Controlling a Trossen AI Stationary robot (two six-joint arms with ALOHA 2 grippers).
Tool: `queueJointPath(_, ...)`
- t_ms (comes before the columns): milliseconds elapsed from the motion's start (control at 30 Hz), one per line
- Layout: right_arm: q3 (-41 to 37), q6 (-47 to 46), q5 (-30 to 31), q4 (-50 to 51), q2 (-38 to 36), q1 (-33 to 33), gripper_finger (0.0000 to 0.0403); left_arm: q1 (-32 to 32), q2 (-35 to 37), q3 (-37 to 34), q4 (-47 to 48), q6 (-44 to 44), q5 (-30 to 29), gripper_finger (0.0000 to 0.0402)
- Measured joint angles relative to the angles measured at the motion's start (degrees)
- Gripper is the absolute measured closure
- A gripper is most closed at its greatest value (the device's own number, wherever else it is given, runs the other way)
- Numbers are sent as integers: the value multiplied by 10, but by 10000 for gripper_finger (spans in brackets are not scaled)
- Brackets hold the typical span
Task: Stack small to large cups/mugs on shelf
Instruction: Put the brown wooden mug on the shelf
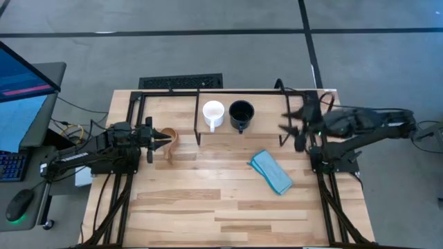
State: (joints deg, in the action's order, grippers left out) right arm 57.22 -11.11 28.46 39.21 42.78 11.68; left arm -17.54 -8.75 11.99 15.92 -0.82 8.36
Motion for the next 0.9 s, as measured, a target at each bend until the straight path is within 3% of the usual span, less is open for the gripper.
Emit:
queueJointPath(167, -177, 25, -31, -158, -71, 27, 168, 0, 0, 0, -3, -2, 0, 333)
queueJointPath(367, -314, 12, -31, -264, -140, 36, 168, 0, 0, 0, -4, 2, 0, 333)
queueJointPath(733, -393, 26, -29, -264, -340, 36, 168, 0, 0, 0, -4, 1, -1, 333)
queueJointPath(900, -411, 21, -29, -264, -391, 36, 168, 0, 0, 0, -4, 0, -1, 333)
